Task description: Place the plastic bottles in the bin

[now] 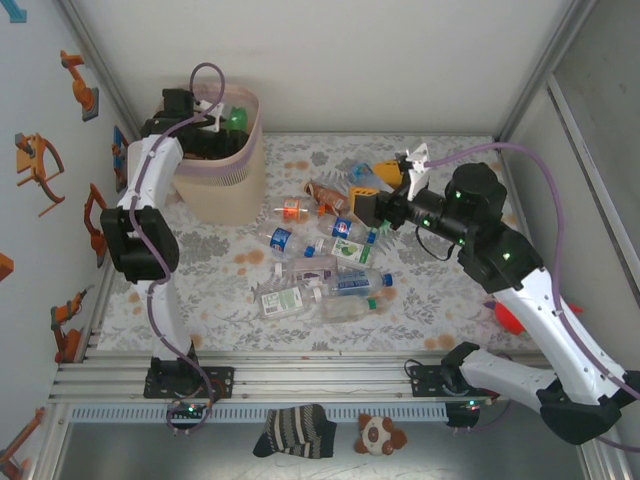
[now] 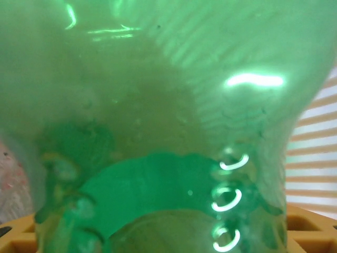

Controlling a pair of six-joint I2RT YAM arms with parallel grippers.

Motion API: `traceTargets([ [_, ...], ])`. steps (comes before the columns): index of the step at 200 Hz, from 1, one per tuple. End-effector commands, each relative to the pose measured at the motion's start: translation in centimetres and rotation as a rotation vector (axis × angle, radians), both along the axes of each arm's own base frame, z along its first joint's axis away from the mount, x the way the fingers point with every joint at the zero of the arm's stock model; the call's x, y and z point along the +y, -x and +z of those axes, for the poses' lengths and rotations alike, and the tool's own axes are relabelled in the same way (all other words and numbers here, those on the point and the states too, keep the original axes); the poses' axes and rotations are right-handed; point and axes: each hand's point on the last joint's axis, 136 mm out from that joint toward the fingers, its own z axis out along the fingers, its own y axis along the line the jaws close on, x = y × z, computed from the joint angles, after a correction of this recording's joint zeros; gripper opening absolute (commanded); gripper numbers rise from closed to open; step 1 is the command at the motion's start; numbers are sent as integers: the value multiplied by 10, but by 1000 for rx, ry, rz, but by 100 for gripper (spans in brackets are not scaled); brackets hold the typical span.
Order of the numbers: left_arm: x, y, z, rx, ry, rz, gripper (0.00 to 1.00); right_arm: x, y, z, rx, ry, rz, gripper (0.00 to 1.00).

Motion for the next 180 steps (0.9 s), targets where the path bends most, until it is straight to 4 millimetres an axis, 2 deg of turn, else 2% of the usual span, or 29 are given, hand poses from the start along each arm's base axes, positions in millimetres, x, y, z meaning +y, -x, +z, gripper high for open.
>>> traceTargets([
  [1,-6,15,-13,110,38,-52,53,-5,2,8,-24,-37,-20,76],
  [50,-5,23,-43,266,21,-67,59,-5,1,4,-22,-28,-26,76],
  [75,-2,22,-44,280,-13,-61,64,-4,0,6,-30,-22,-22,76],
  [104,0,17,-20,207,-15,-56,75,-4,-1,5,-30,-18,-22,76],
  [155,10,10,36,65,14,-5,82,-4,0,8,-38,-22,-20,76],
  [180,15,11,53,25,23,12,84,-3,-1,7,-37,-18,-18,76],
])
